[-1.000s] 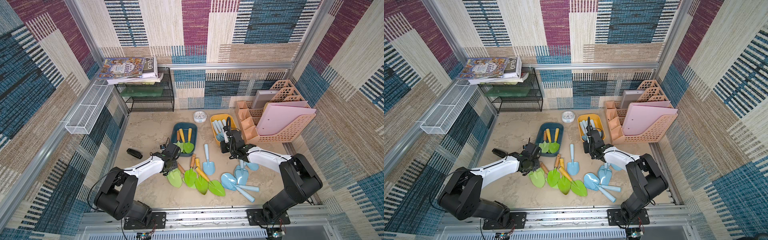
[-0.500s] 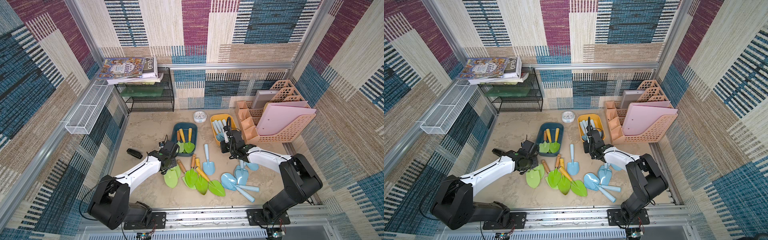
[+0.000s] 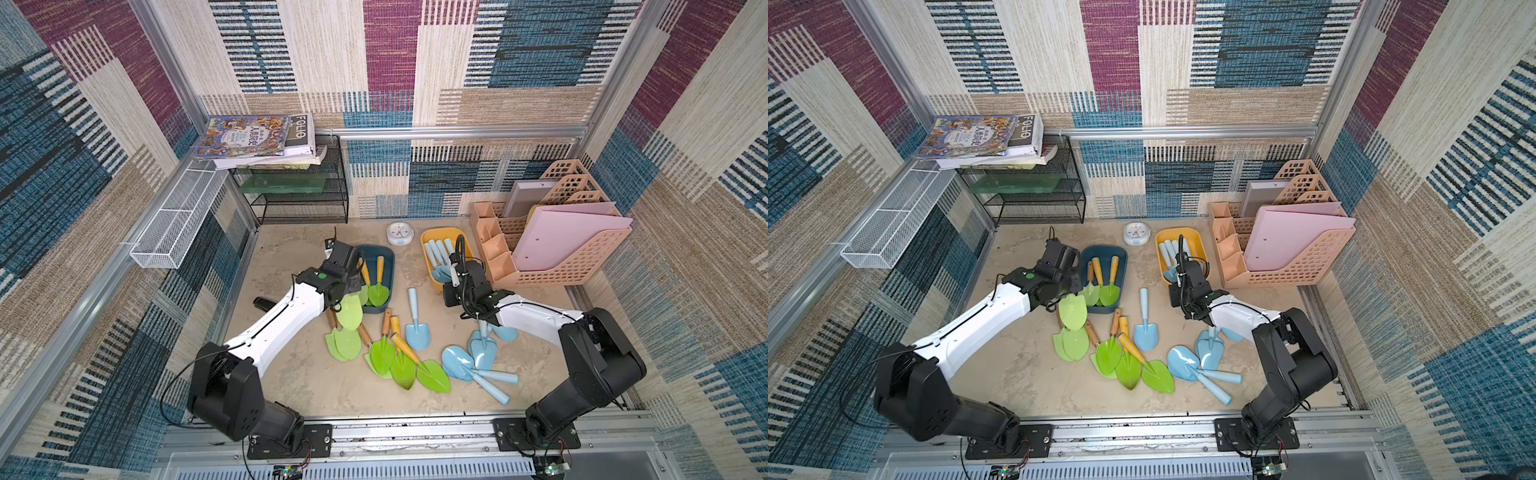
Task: Sort the small shovels by color and place them into the storage box
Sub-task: Pick up the shovel from the center of the board, then place the shovel in the storage box.
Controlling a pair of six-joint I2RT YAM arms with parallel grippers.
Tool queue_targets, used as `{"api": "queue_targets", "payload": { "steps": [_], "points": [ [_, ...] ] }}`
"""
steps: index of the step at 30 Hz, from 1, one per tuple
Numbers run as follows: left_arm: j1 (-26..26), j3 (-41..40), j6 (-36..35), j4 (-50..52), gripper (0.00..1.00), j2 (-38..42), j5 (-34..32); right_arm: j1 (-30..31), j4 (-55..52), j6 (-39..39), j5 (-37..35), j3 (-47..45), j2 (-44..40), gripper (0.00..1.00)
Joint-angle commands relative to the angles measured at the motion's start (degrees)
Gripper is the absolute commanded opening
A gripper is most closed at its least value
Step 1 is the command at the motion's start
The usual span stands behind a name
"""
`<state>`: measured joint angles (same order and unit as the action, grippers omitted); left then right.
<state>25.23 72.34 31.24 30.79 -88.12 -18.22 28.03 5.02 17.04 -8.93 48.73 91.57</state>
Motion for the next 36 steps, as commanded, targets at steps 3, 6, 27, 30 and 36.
{"api": "queue_targets", "payload": {
  "steps": [3,6,27,30,36],
  "points": [
    [-0.89,12.41,-6.28,-5.50,0.08,-12.50,0.86,-0.94,1.67,0.34,-0.04,-0.70,0.18,0.30],
    [-1.23,20.57,-9.18,-4.86,0.11,-20.66,1.76,-1.72,1.93,0.43,0.39,-1.08,-0.06,0.30],
    [-1.41,24.66,-6.37,-0.71,0.41,-35.48,10.96,-3.51,3.00,0.91,1.26,-2.38,-1.45,0.29],
    [-1.34,23.69,-6.01,-1.15,0.49,-34.94,11.80,-3.46,3.19,0.86,1.72,-2.58,-1.59,0.30],
    [-1.05,22.11,-5.32,-1.45,0.56,-30.80,12.41,-3.25,3.51,0.01,1.99,-3.62,-3.75,0.33]
  ]
}}
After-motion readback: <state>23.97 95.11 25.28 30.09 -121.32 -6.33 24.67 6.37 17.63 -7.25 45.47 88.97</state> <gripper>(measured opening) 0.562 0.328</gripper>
